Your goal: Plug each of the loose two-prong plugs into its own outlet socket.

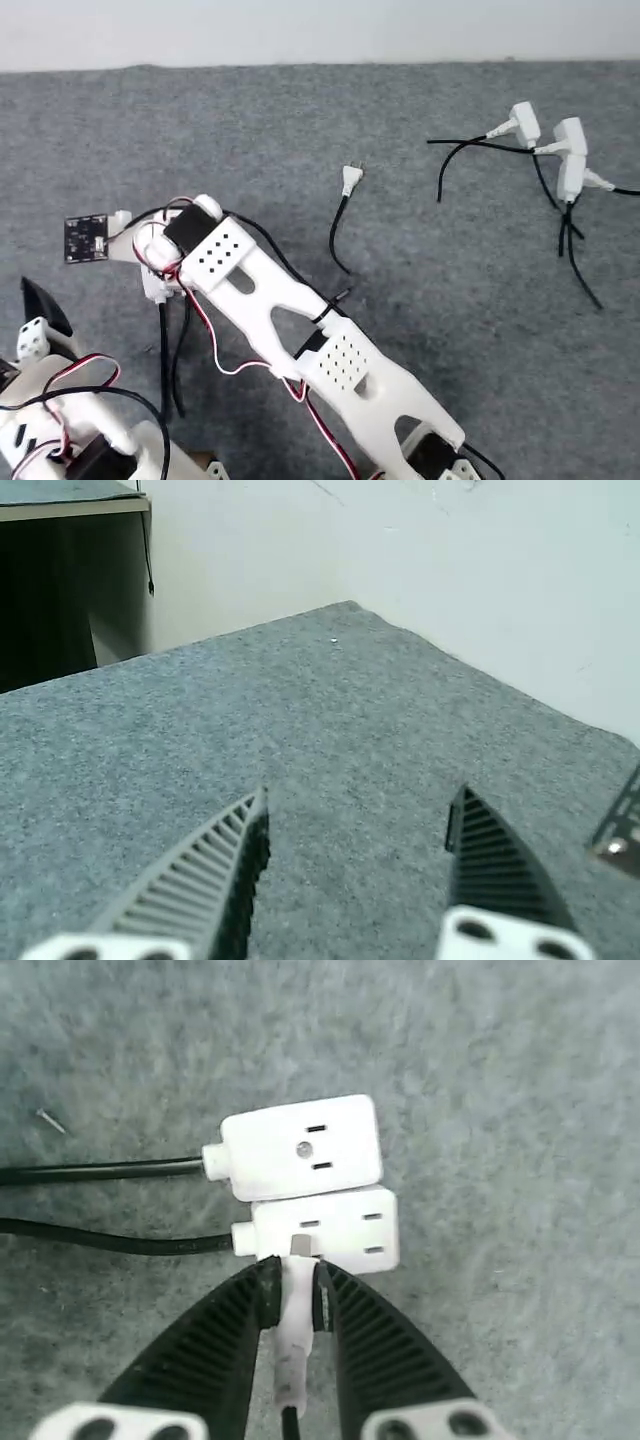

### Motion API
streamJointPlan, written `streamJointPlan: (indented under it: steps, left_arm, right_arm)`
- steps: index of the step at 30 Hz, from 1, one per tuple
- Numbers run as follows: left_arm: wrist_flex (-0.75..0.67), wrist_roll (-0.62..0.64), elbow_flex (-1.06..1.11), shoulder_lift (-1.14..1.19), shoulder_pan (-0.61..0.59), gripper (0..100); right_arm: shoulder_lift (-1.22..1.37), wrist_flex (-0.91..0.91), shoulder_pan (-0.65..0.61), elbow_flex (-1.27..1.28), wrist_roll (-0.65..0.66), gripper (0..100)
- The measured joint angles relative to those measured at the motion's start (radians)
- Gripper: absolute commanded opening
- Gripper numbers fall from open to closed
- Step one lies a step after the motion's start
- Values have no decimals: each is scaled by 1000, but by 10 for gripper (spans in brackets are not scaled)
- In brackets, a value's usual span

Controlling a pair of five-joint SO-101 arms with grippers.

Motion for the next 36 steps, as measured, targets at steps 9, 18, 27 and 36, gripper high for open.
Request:
streamJointPlan:
  steps: [9,18,27,36]
  left_arm:
    - [0,0,0,0,0,288]
    - [0,0,0,0,0,288]
    - [0,0,0,0,0,288]
    - [0,0,0,0,0,288]
  right_arm:
    - [41,-5,0,-6,25,9]
    - [41,-5,-21,-6,28,9]
    - [66,-14,-28,-21,31,9]
    - [44,92,-29,-69,-37,9]
